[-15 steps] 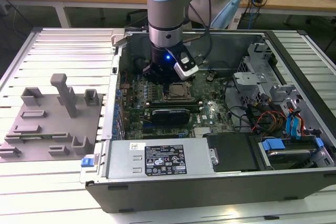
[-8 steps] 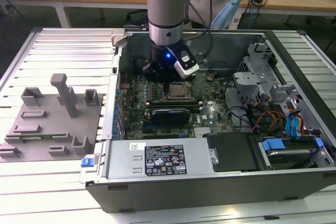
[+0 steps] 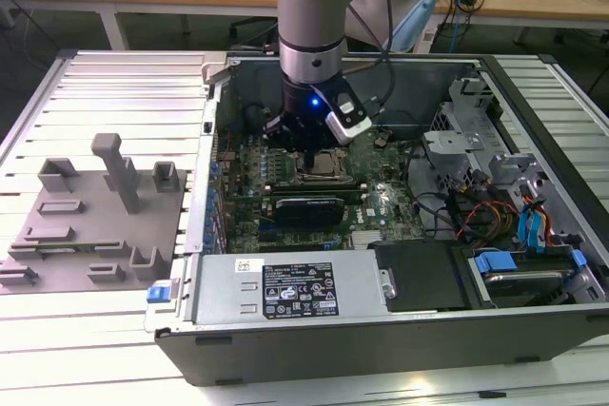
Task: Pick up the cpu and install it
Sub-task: 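Close the cpu cover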
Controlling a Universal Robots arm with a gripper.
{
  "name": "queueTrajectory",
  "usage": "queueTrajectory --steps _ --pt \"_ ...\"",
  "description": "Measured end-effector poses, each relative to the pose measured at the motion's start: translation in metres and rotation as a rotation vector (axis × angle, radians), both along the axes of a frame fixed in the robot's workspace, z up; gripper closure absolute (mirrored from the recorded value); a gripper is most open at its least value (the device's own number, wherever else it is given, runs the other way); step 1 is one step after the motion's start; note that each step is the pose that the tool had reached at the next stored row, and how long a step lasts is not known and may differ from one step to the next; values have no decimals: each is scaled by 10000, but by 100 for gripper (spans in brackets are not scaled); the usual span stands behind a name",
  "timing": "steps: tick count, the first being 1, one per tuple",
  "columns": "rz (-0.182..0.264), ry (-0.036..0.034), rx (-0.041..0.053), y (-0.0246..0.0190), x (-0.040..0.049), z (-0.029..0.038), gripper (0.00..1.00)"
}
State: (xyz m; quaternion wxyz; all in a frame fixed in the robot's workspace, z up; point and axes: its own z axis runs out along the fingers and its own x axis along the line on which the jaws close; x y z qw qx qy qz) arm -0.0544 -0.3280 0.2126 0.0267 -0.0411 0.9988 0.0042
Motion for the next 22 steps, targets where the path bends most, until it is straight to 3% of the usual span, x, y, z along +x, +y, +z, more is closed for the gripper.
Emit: queueTrajectory --steps 9,14,22 --pt "42 0 -1 -9 -34 -78 89" --pt "63 -1 3 -11 -42 -85 89" --pt "85 1 0 -53 -62 -84 89"
